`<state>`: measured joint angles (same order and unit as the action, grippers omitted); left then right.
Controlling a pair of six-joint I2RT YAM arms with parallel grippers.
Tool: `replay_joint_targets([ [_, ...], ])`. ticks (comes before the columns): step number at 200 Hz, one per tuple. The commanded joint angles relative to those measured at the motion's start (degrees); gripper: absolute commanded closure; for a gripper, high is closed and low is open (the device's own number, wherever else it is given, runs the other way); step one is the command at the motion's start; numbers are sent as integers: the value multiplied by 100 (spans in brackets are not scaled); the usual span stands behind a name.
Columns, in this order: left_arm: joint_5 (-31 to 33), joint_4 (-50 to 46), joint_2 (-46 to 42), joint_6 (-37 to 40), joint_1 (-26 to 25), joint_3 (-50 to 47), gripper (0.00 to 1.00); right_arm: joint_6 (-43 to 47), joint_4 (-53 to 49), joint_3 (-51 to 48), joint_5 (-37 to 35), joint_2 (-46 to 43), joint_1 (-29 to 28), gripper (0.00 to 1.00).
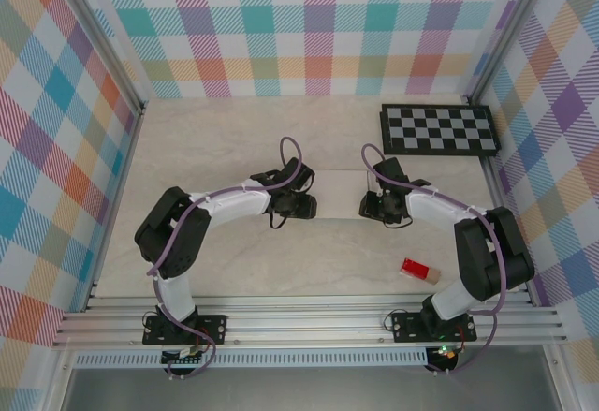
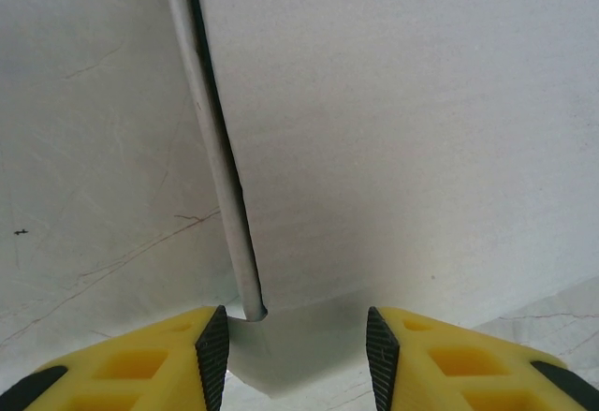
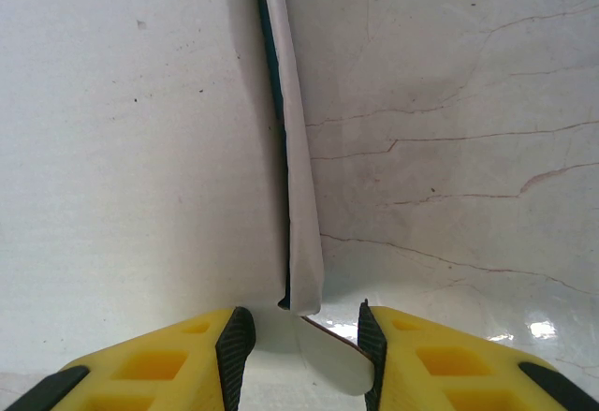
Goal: Fold the paper box
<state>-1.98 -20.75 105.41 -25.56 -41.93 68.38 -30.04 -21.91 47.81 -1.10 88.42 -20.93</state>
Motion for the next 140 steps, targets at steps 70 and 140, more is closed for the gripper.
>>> replay_joint_targets([
  [70, -459, -16, 95, -116, -117, -71, 58, -95, -45, 4, 16, 114, 1, 61],
  [140, -582, -223, 94, -219, -129, 226, 64, -159, -1, 0, 70, 127, 1, 61],
])
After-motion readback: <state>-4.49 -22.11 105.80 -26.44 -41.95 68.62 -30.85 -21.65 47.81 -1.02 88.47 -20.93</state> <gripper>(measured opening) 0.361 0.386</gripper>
